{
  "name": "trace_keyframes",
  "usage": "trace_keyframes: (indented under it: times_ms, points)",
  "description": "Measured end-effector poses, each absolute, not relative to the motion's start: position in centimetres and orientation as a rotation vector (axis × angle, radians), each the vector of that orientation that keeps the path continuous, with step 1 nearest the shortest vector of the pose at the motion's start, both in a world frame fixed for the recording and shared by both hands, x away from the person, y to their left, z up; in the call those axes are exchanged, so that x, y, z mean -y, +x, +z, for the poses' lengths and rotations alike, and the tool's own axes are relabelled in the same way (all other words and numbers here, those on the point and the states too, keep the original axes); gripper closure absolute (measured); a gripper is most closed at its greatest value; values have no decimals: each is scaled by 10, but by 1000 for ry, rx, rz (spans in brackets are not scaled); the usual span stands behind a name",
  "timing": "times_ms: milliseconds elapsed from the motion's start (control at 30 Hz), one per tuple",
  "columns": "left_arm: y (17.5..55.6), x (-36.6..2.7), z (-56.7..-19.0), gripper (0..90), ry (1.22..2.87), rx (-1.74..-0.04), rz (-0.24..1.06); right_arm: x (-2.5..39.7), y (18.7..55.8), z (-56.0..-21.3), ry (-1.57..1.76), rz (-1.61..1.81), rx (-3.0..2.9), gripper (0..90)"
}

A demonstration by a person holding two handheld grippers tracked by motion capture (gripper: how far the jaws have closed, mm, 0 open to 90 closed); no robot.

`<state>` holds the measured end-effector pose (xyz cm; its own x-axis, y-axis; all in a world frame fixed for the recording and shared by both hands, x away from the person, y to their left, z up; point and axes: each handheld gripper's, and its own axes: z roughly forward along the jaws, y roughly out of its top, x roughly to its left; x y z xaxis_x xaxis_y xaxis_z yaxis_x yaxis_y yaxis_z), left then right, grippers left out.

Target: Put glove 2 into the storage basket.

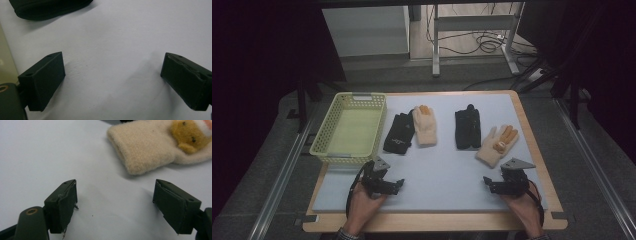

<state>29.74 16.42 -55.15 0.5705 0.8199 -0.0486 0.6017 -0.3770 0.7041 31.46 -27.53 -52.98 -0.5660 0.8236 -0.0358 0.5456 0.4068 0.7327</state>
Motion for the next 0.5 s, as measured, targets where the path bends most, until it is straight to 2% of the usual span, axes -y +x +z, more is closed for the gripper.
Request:
trace_keyframes:
  times_ms: [500]
  points:
    - [297,-164,-551,56,2112,-1131,406,275,326,-516,1178,987,-2298,257]
